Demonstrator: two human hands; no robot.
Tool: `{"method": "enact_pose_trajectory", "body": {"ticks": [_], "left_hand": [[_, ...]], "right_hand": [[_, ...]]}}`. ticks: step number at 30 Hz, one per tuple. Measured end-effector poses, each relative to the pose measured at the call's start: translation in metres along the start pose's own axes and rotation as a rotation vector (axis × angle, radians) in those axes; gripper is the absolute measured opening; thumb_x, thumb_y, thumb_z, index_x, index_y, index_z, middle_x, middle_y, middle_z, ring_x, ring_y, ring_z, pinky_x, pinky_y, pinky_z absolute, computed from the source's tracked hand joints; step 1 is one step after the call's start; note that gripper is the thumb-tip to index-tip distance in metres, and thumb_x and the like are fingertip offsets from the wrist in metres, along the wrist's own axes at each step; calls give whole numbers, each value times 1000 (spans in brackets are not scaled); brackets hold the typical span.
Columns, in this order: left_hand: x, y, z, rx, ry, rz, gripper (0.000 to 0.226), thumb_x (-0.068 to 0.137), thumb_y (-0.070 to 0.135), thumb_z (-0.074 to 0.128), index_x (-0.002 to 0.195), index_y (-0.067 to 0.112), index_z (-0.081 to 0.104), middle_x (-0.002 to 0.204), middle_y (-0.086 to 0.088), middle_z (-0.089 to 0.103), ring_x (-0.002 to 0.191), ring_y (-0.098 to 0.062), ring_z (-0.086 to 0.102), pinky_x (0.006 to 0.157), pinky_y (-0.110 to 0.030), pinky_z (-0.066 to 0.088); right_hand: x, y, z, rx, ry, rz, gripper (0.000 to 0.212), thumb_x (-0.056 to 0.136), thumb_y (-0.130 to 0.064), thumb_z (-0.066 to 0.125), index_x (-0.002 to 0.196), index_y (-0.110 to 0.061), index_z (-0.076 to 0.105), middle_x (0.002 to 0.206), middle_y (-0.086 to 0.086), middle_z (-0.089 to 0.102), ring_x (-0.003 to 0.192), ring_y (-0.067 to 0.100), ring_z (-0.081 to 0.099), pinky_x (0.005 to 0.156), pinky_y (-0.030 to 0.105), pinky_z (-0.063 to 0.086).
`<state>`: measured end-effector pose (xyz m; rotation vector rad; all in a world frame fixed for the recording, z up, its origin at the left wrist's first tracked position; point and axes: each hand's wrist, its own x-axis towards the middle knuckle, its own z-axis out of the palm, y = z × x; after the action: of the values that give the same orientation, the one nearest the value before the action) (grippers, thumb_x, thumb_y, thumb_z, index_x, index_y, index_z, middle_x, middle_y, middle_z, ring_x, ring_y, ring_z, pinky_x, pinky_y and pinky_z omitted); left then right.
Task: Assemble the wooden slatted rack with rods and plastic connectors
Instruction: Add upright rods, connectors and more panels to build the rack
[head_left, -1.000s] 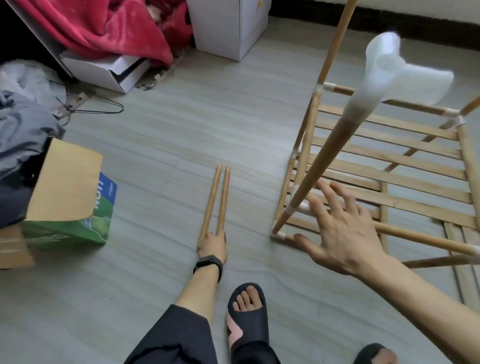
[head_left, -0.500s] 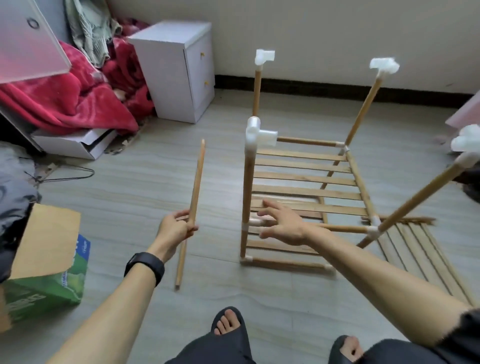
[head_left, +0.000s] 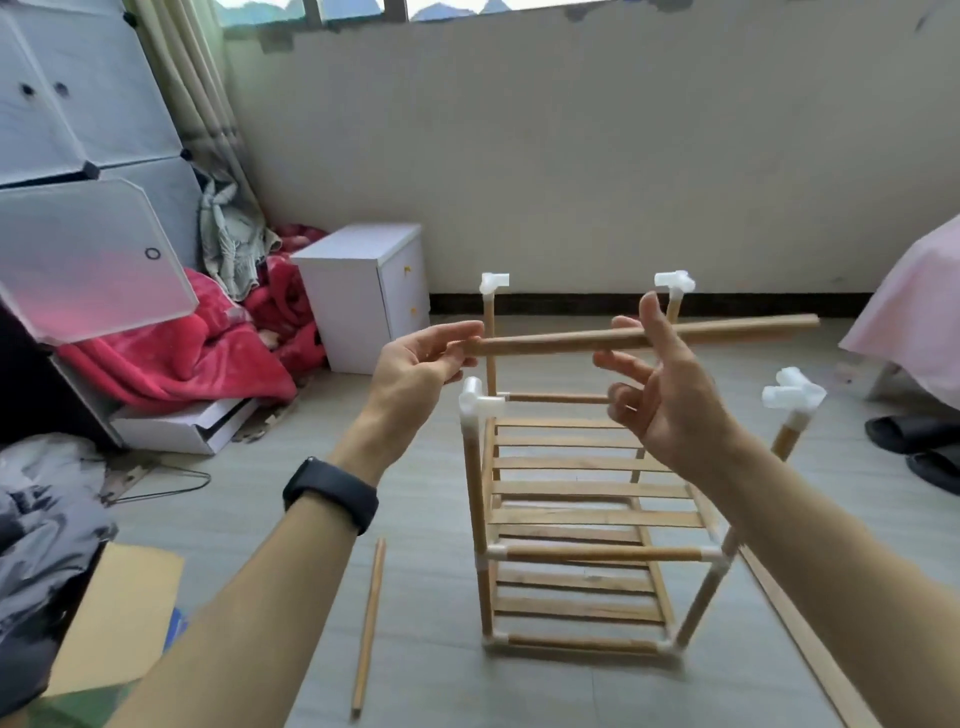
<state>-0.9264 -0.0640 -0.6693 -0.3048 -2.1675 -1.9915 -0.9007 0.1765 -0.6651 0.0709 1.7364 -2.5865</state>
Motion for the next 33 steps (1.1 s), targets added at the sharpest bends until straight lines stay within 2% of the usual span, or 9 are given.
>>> {"method": "enact_pose_trajectory", "body": {"ticks": [3,6,8,9,11,13,16,27,33], "left_hand": [[0,0,21,-32,54,-5,26,101,11,57,121,22,68,113,-2,73,107,-13,68,89,-27,55],[-3,-16,39,-62,222,-117,28,100,26,58,128,21,60,123,0,63,115,-14,59,94,-28,48],[-6,-31,48,4,233,-225,31,103,32,53,130,18,56,123,-1,60,114,-18,57,93,-32,48],[-7,-38,51,27,204,-270,30,104,33,49,128,16,56,117,-3,62,108,-19,60,87,-33,50],[-7,-47,51,-9,141,-299,28,105,31,43,114,9,59,95,-7,67,81,-16,67,69,-30,51],[-6,-54,47,-44,138,-274,26,104,29,43,103,7,57,79,-8,63,62,-13,59,60,-27,47],[-3,-59,47,-31,167,-248,27,105,30,42,96,9,57,77,-7,59,63,-13,50,58,-26,44],[-5,-60,51,-34,188,-172,27,106,27,39,88,13,53,65,2,46,57,-10,43,55,-24,40],[-6,-60,49,-72,138,-177,29,106,25,39,82,13,50,59,6,49,56,-9,40,54,-22,37]], "right_hand": [[-13,2,-15,67,133,-31,40,98,-49,56,93,-11,69,75,6,66,58,11,56,55,22,48],[-22,16,-29,123,227,-19,38,100,-43,56,80,-13,66,70,5,66,61,13,58,63,27,47],[-24,24,-39,145,260,9,36,100,-40,55,78,-13,65,68,5,64,62,15,58,64,28,46],[-24,28,-43,148,269,24,35,99,-38,55,77,-13,64,66,5,63,61,15,58,63,28,45],[-22,35,-49,136,273,47,34,99,-35,54,75,-12,63,64,5,61,58,14,56,61,27,44],[-21,40,-51,126,267,56,34,99,-33,55,75,-11,64,64,5,62,58,14,56,60,27,45],[-19,44,-52,132,261,64,33,98,-33,56,76,-10,66,64,5,63,59,13,58,58,27,45],[-15,44,-47,164,210,31,19,98,-21,54,86,-7,62,64,7,57,53,10,54,47,19,45],[-12,46,-40,178,165,88,24,98,-18,53,76,-11,58,61,5,56,48,9,50,45,18,42]]}}
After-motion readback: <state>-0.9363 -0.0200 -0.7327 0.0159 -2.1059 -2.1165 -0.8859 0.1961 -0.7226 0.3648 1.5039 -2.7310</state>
